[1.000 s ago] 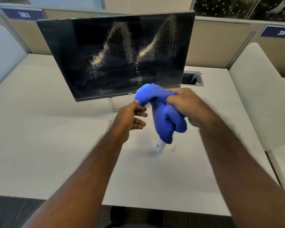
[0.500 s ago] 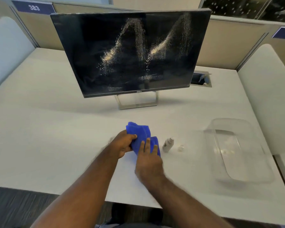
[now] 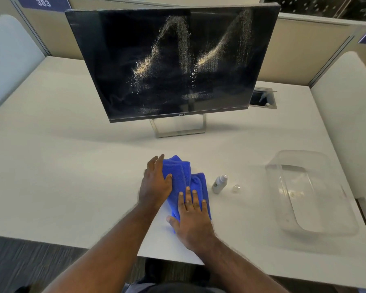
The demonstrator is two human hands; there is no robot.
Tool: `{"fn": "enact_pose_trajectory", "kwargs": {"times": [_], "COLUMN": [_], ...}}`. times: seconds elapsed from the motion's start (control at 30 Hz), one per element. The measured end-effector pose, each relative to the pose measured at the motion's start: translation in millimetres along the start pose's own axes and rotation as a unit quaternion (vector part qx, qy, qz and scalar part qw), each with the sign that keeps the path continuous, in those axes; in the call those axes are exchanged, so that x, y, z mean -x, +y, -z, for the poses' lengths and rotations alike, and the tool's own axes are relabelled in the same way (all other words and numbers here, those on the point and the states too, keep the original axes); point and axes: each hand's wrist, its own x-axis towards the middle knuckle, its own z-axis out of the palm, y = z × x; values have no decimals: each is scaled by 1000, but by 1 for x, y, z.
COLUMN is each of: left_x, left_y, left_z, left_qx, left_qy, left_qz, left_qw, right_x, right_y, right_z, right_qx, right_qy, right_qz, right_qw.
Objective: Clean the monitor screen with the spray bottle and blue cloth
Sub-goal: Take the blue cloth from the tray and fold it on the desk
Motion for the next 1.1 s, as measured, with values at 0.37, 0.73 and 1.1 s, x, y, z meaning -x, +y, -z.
{"fn": "enact_pose_trajectory", "kwargs": {"times": [0.37, 0.73, 1.1], "left_x": [45, 37, 37], "left_y": [4, -6, -6], "left_z": [-14, -21, -7], "left_qx": [-36, 19, 168], "left_qy": [-53, -107, -168], "left_qz": [-13, 60, 134], "left_qw": [998, 992, 962], "right_x": [10, -3, -10], "right_y": [12, 14, 4], "right_z": [18, 27, 30], "right_qx": [-49, -88, -311], "right_qy": [55, 65, 57], "right_qz": [-139, -145, -156], "right_qw": [988, 983, 936]}}
